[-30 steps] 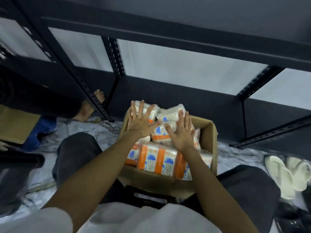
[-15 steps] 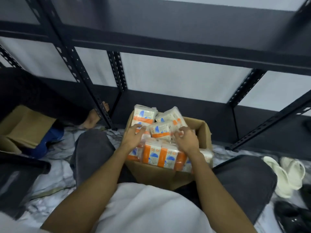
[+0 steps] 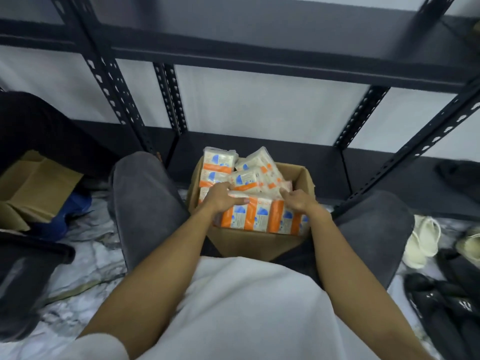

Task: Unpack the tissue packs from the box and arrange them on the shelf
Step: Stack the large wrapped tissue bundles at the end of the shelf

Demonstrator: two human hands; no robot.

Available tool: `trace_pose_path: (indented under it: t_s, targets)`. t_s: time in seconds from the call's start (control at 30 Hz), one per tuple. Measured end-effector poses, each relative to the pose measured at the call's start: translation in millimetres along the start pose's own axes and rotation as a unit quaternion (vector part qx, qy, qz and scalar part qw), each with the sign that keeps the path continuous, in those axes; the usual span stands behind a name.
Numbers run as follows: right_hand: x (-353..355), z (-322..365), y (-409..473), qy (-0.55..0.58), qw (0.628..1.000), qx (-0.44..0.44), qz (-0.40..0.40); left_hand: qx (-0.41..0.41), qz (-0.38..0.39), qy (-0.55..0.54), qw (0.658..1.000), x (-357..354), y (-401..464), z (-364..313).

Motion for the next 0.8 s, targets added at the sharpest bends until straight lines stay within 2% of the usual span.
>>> trace_pose_path:
  t_s: [0.1,0.23,0.3,0.4,0.53,0.67,0.73,0.8]
  targets:
    - [-4,-4,3,-0.049,0.998,0.012,0.044,0.026,-0.015,-0.045,0.999,3,2,-1]
    - [-2,2,2,-0.128,0.99,0.052,-0.025,0.034,-0.057,-0.085,0.994,12,6,-8]
    - [2,4,4,-0.112,0.991,0.052,-0.056,0.03,-0.035,-0.065,0.997,20,10,-17]
    - [-2,3,10,-0.063,0.994,0.06,-0.071,0.0,0.044,0.022,0.999,27,7,-26]
    - [-1,13,7,-0.087,0.988,0.077,-0.101,-0.006,0.056,0.015,0.998,22,3,-22]
    - [-2,12,14,-0.086,0.992,0.052,-0.079,-0.022,0.085,0.033,0.996,15,10,-19]
    - [3,6,17,-0.055,0.996,0.028,-0.057,-0.039,0.08,0.027,0.996,20,17,-26]
    - [11,1,16,0.027,0.998,0.007,-0.054,-0.052,0.062,0.007,0.997,28,25,-35]
Point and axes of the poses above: each hand's wrist, its own y-axis towards the middle knuckle, its own x-axis out of the back of the hand, z = x × y, the point moved 3 cm from there along y, towards the middle knuckle, and after that the axes turned 6 degrees about -z, right-handed, at the moved point
